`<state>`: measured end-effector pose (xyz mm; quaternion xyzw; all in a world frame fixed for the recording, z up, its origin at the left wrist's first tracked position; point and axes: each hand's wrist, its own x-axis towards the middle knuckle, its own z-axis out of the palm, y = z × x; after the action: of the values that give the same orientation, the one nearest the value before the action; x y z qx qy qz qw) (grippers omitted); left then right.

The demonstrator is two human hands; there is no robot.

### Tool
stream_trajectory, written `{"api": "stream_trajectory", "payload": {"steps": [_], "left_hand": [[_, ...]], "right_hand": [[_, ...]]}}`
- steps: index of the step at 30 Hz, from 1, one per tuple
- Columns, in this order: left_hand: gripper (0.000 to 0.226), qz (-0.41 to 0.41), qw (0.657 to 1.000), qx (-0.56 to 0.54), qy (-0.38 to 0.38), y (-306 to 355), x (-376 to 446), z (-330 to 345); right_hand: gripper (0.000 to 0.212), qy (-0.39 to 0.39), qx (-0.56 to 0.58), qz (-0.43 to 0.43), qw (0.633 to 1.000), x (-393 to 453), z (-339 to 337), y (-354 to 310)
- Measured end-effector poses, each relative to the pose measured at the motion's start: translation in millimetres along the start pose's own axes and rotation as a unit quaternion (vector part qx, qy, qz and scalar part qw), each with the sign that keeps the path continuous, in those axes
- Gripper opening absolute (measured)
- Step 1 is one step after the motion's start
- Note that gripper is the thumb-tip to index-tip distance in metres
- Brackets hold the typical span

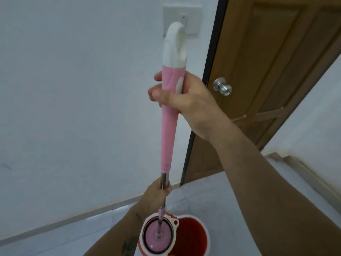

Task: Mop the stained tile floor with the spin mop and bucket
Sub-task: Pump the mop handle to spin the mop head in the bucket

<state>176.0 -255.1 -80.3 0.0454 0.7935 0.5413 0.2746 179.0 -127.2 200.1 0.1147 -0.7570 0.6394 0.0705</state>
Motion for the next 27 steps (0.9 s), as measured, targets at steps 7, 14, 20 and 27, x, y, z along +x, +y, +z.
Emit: {"api": "stream_trajectory", "payload": {"steps": [7,14,20,27], "left_hand": [[0.014,-0.008,0.999,0.029,-0.028,-18.1,11.7,-15.7],[0.01,0.005,0.997,0.043,-0.071,-41.8,33.8,-20.5],[0.009,-0.028,0.994,0.048,-0.095,-97.3,49.8,-19.4],[0.012,-0.083,0.978,0.121,-0.148,-127.1,64.5,-11.9]], "right_hand": [[0.015,0.215,0.028,-0.027,0.976,26.8,57.8,13.4],[0.019,0.261,0.042,-0.066,0.962,35.4,65.3,48.6],[0.024,0.284,0.02,-0.07,0.956,23.3,87.8,99.2],[0.019,0.355,-0.035,-0.029,0.934,-11.5,107.9,179.1]]}}
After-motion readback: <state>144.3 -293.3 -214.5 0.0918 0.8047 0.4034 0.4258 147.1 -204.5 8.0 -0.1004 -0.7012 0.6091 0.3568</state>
